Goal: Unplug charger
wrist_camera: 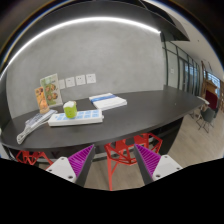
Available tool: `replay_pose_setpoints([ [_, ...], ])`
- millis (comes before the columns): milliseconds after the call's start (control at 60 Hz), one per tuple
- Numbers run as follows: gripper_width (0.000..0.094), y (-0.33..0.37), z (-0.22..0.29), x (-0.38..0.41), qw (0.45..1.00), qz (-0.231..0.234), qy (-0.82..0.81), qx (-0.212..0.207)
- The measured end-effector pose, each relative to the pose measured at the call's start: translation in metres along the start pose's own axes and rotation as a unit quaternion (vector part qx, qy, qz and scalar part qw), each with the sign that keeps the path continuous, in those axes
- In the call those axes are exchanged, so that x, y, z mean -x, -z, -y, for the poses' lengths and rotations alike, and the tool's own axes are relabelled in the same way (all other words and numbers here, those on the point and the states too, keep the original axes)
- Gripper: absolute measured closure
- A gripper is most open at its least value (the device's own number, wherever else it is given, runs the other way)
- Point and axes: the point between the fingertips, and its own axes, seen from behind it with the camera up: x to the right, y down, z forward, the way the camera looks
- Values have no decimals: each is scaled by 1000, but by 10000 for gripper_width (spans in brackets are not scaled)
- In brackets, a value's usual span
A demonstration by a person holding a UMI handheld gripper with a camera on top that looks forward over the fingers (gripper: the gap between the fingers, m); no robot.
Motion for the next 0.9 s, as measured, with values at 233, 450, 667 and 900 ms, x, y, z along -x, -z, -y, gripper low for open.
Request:
replay_pose_setpoints([
  [233, 130, -4, 9, 24, 998, 38, 43, -12],
  [450, 132, -43, 28, 98, 986, 145, 78, -32],
  [667, 133, -108, 62, 186, 974, 204, 82, -58],
  [900, 132, -216, 100, 236, 980, 159, 75, -95],
])
